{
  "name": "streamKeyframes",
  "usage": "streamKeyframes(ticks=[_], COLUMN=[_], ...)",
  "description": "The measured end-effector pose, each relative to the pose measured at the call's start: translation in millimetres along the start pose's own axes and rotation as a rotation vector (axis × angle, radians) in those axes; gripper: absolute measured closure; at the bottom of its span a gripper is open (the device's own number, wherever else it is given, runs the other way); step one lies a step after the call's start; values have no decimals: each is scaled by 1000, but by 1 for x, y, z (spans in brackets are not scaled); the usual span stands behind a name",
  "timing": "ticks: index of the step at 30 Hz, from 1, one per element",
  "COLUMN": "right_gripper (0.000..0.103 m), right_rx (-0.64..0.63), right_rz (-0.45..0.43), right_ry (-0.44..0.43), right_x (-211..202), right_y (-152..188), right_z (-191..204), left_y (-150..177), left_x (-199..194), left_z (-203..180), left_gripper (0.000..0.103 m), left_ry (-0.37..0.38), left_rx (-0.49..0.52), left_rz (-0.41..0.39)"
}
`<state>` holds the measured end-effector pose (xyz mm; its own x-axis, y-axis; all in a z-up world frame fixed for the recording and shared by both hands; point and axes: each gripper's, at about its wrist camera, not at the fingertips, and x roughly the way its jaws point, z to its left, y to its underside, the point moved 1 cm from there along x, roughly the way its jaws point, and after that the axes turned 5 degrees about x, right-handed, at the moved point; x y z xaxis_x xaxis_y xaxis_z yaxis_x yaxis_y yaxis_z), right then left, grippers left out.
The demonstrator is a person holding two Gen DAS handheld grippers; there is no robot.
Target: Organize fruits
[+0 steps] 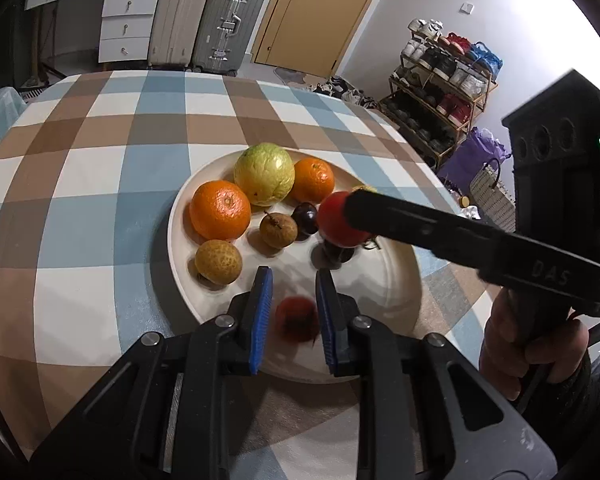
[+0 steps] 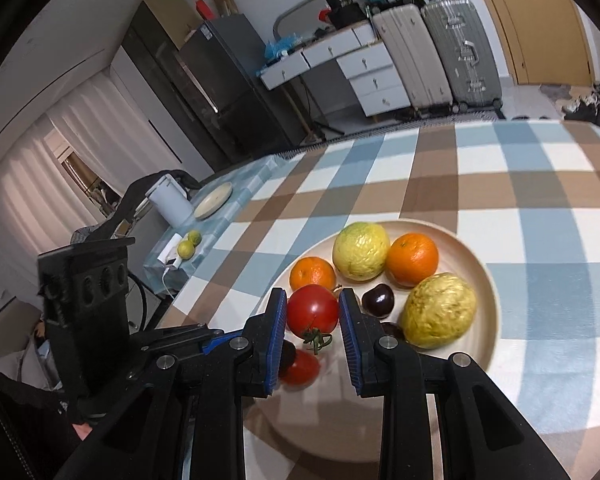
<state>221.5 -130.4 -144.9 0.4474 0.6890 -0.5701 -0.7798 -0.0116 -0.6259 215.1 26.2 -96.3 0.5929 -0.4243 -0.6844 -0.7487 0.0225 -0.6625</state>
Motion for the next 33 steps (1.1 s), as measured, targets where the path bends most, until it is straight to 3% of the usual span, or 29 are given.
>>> streamKeyframes(ticks=[9,13,19,22,26,29,33], right_gripper=[74,63,52,41,27,14,7], right_rx=[18,31,32,19,6,-10,-39], right_rz=[55,27,-47,-86,-149,-201,-272], right_ry=[32,22,30,50,59,67,73], right_x=[21,10,-22,-40,-65,-85,-112], right_y=[5,4,5,8,14,19,25], right_z=[-8,-8,0,7,16,25,37], left_y=[1,1,2,2,1,0,0], left_x=[5,-2,-28,-45,-69,-91,-118], left_z=[6,3,-6,-13,-26,-37,-54], left_gripper=[83,81,54,49,28,23,19], left_ry=[-14,-26,-72,-99,-148,-174,-221], left_rx=[-19,-18,-19,-12,5,22,46], left_rz=[-1,-6,-48,-76,-120,-174,-226])
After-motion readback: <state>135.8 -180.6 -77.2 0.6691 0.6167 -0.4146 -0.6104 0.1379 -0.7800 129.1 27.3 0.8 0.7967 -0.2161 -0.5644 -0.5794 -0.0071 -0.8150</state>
